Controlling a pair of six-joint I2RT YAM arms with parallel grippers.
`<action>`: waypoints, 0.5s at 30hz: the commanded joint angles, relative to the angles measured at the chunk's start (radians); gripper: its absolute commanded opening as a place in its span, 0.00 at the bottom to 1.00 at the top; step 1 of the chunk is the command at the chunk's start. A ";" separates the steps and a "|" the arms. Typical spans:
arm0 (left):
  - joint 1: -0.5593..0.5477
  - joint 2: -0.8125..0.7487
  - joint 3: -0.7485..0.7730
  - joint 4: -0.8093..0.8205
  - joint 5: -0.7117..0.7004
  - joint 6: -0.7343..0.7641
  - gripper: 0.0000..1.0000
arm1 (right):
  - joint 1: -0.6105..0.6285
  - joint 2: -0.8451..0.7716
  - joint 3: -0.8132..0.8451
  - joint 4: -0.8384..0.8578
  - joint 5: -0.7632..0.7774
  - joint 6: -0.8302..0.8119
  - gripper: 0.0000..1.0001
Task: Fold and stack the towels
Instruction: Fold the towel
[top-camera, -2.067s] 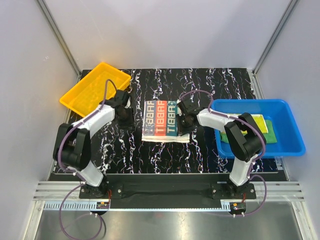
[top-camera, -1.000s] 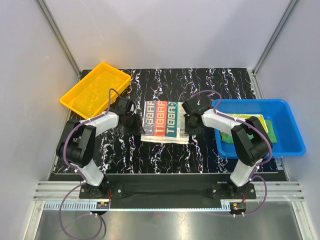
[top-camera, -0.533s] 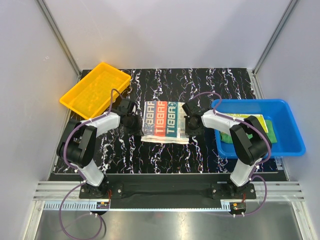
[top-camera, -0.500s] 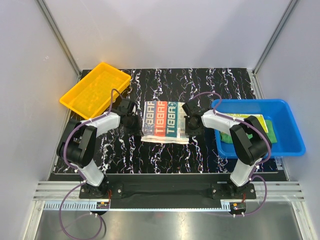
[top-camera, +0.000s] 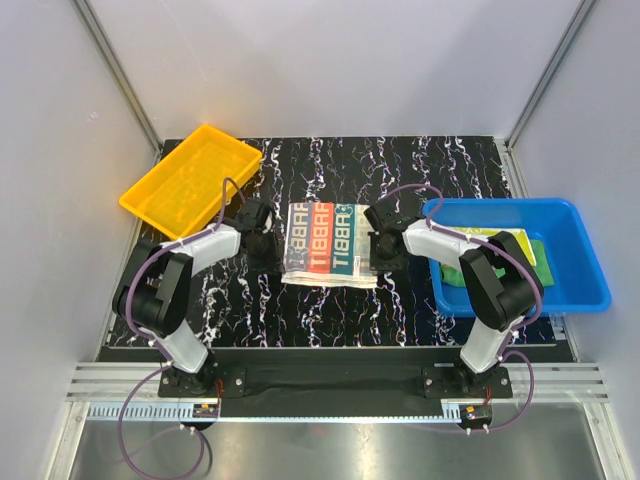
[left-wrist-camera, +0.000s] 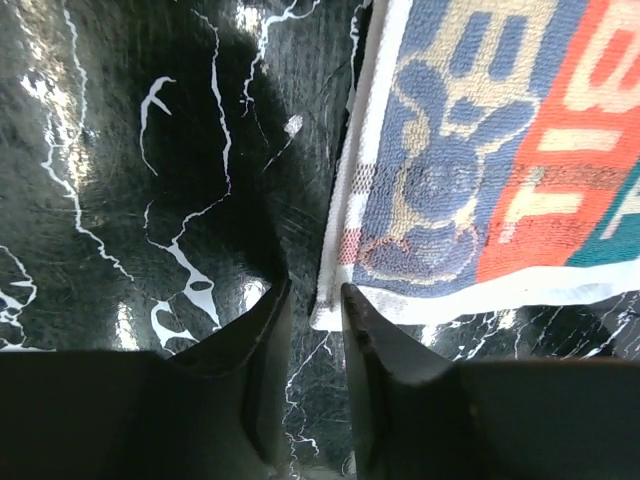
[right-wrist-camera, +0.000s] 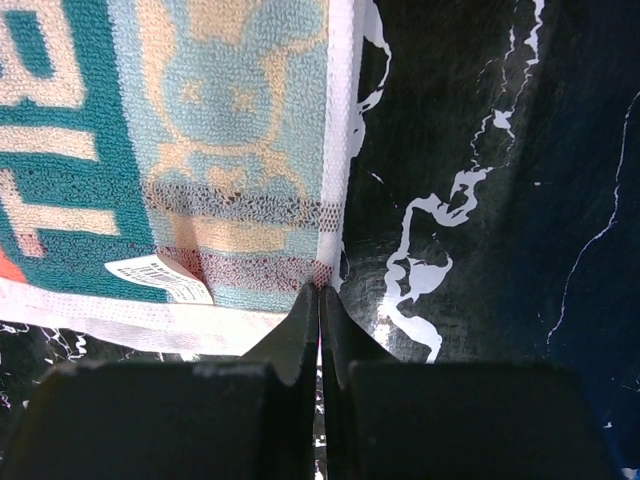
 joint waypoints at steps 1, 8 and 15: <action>-0.010 -0.063 0.006 0.049 -0.001 0.004 0.31 | -0.005 0.010 0.022 0.011 -0.011 -0.009 0.00; -0.026 -0.037 -0.002 0.060 0.022 -0.010 0.27 | -0.005 0.013 0.022 0.016 -0.015 -0.012 0.00; -0.027 -0.014 -0.023 0.063 -0.006 -0.022 0.25 | -0.005 0.010 0.016 0.025 -0.020 -0.010 0.00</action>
